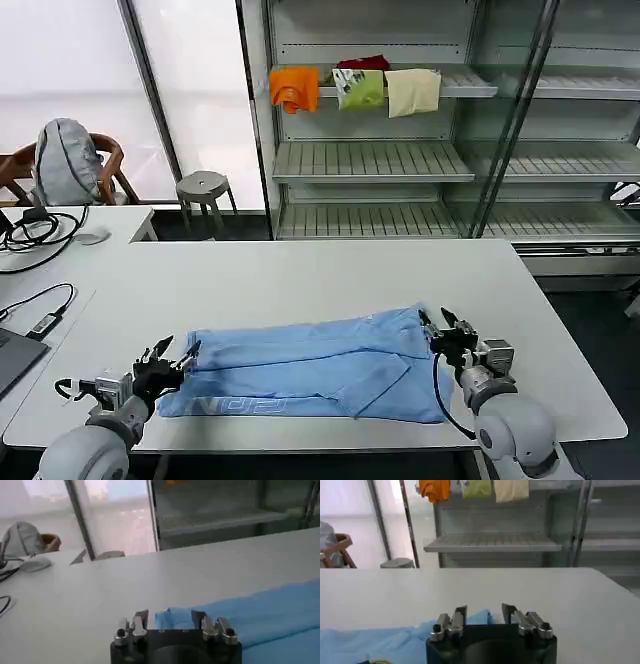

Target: Fold and organize the clothes.

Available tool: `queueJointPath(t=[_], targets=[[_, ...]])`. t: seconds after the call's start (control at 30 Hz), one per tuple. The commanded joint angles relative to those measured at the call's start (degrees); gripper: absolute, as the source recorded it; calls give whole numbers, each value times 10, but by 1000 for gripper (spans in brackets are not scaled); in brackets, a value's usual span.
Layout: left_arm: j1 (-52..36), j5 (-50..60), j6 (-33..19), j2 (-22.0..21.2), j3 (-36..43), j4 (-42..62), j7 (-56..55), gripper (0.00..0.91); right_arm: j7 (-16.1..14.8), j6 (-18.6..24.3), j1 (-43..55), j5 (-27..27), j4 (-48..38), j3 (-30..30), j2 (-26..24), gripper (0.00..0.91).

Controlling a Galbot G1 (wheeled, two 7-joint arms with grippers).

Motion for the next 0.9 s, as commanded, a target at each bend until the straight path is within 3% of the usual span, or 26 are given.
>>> queueJointPath(t=[0.03, 0.33, 0.37, 0.43, 0.47, 0.5, 0.57, 0.9], targets=[[30, -29, -36, -18, 43, -9, -124, 907, -3, 0, -32, -12, 40, 33, 0, 907], [30, -31, -42, -25, 70, -9, -128, 907, -2, -1, -46, -22, 41, 38, 0, 907], [28, -30, -42, -26, 75, -5, -130, 856, -2, -1, -46, -22, 41, 38, 0, 907], [22, -30, -43, -27, 83, 7, -131, 645, -1, -2, -47, -23, 41, 38, 0, 907], [15, -30, -44, -29, 85, 19, -133, 282, -1, -2, -47, -23, 42, 38, 0, 907], [11, -30, -46, -29, 87, 25, -137, 131, -1, -2, -48, -23, 42, 38, 0, 907], [8, -34, -47, -29, 89, 35, -142, 20, -1, -2, -49, -24, 42, 37, 0, 907], [12, -66, -30, -23, 102, 24, -149, 20, 0, -3, -51, -33, 38, 30, 7, 907]])
